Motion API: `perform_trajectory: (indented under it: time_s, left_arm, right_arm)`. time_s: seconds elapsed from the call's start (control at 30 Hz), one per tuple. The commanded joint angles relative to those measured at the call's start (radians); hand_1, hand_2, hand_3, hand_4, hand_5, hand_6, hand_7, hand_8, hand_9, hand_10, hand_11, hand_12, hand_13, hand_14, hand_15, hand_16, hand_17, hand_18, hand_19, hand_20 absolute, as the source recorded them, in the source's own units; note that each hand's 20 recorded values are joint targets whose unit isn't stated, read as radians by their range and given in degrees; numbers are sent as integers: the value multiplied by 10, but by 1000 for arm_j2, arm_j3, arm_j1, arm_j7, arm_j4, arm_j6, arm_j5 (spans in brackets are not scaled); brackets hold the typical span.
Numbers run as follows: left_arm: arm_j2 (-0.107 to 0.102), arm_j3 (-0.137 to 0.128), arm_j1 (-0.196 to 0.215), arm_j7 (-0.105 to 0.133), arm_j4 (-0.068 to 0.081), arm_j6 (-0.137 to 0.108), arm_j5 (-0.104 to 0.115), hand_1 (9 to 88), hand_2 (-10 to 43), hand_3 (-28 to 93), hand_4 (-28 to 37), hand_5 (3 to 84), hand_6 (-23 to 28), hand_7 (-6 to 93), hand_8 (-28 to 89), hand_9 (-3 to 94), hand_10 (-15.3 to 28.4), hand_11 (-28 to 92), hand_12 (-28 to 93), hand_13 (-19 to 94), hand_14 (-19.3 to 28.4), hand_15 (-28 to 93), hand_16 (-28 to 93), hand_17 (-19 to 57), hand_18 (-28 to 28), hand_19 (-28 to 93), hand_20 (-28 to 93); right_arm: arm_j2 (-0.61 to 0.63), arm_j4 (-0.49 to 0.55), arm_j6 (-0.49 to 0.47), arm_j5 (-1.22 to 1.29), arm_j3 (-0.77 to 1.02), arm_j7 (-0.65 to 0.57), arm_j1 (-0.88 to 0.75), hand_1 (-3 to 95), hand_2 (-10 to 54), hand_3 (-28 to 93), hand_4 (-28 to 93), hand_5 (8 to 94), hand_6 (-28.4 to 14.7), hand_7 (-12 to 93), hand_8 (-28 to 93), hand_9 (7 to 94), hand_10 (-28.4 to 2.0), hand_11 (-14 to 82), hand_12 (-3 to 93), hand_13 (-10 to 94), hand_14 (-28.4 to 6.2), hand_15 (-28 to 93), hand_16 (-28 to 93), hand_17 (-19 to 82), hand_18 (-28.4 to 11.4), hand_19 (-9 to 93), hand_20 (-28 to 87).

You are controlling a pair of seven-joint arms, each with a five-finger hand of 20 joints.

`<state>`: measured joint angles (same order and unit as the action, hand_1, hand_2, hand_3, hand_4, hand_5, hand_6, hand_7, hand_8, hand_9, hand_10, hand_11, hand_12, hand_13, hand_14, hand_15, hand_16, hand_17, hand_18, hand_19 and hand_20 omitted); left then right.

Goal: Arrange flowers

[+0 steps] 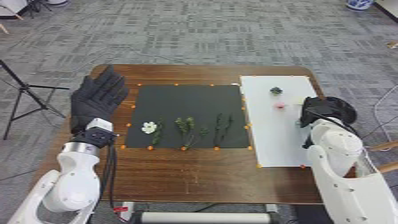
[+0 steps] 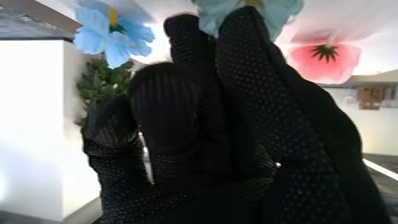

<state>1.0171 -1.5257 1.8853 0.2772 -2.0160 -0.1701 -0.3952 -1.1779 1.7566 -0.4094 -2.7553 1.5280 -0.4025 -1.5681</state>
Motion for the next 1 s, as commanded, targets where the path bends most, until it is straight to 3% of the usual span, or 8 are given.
perform_trajectory:
  time_s: [0.03, 0.33, 0.57, 0.6, 0.67, 0.8, 0.87, 1.0]
  left_arm:
    - [14, -21, 32, -11, -10, 8, -4, 272, 179, 694, -283, 442, 73, 93, -97, 352, 134, 180, 55, 278, 125, 208, -56, -56, 144, 381, 76]
    - [19, -79, 99, 1, -31, -6, -7, 272, 179, 693, -283, 442, 74, 91, -97, 352, 133, 180, 55, 278, 125, 208, -56, -58, 145, 383, 77]
    - [33, -161, 195, 8, -56, -24, -9, 271, 179, 693, -283, 440, 74, 90, -96, 349, 133, 179, 55, 278, 124, 207, -55, -60, 147, 386, 79]
    - [45, -175, 215, 7, -63, -21, -3, 271, 179, 692, -283, 440, 74, 89, -96, 349, 133, 179, 55, 278, 124, 207, -55, -60, 147, 386, 79]
    - [62, -190, 243, 18, -69, -10, 38, 270, 181, 690, -283, 441, 74, 90, -96, 350, 133, 179, 55, 278, 124, 206, -55, -60, 147, 386, 80]
    - [66, -208, 271, 17, -73, -14, 45, 268, 184, 685, -283, 441, 74, 89, -96, 352, 134, 181, 55, 279, 125, 208, -54, -60, 147, 386, 80]
    - [76, -225, 289, 18, -77, 6, 57, 265, 185, 688, -283, 441, 74, 89, -96, 353, 134, 181, 55, 280, 124, 208, -55, -60, 147, 386, 80]
    - [77, -227, 291, 27, -78, 5, 69, 265, 192, 695, -283, 442, 72, 90, -96, 358, 135, 180, 55, 281, 124, 208, -56, -60, 147, 385, 80]
  right_arm:
    - [12, 27, 53, -12, -7, 9, -22, 622, -95, 621, -282, 799, 17, 218, 15, 856, -79, 53, 329, 767, -58, 647, 309, 426, -217, 880, 410]
    - [25, 151, 205, -8, -57, 23, -17, 615, -95, 653, -282, 810, 9, 222, 28, 871, -83, 54, 341, 771, -56, 641, 313, 431, -217, 881, 409]
    - [-83, 138, 240, 62, -207, 74, 120, 611, -95, 665, -282, 813, 4, 219, 33, 871, -87, 52, 340, 771, -56, 635, 315, 432, -216, 882, 407]
    - [-106, 126, 233, 81, -233, 86, 144, 611, -95, 665, -282, 813, 4, 219, 34, 871, -87, 52, 340, 771, -55, 634, 316, 432, -216, 882, 407]
    - [-146, 107, 209, 109, -278, 114, 189, 611, -95, 666, -282, 813, 4, 217, 34, 870, -88, 51, 339, 771, -54, 633, 316, 433, -215, 883, 406]
    - [-224, 74, 200, 154, -344, 132, 248, 609, -95, 666, -281, 813, 5, 217, 34, 869, -88, 50, 337, 772, -55, 632, 316, 432, -215, 884, 405]
    - [-257, 37, 210, 149, -380, 163, 280, 610, -95, 666, -282, 812, 5, 217, 33, 868, -88, 49, 337, 771, -55, 632, 316, 433, -213, 884, 405]
    - [-310, -54, 201, 129, -433, 230, 351, 608, -95, 666, -282, 809, 6, 217, 32, 866, -86, 48, 335, 772, -53, 632, 317, 434, -212, 885, 404]
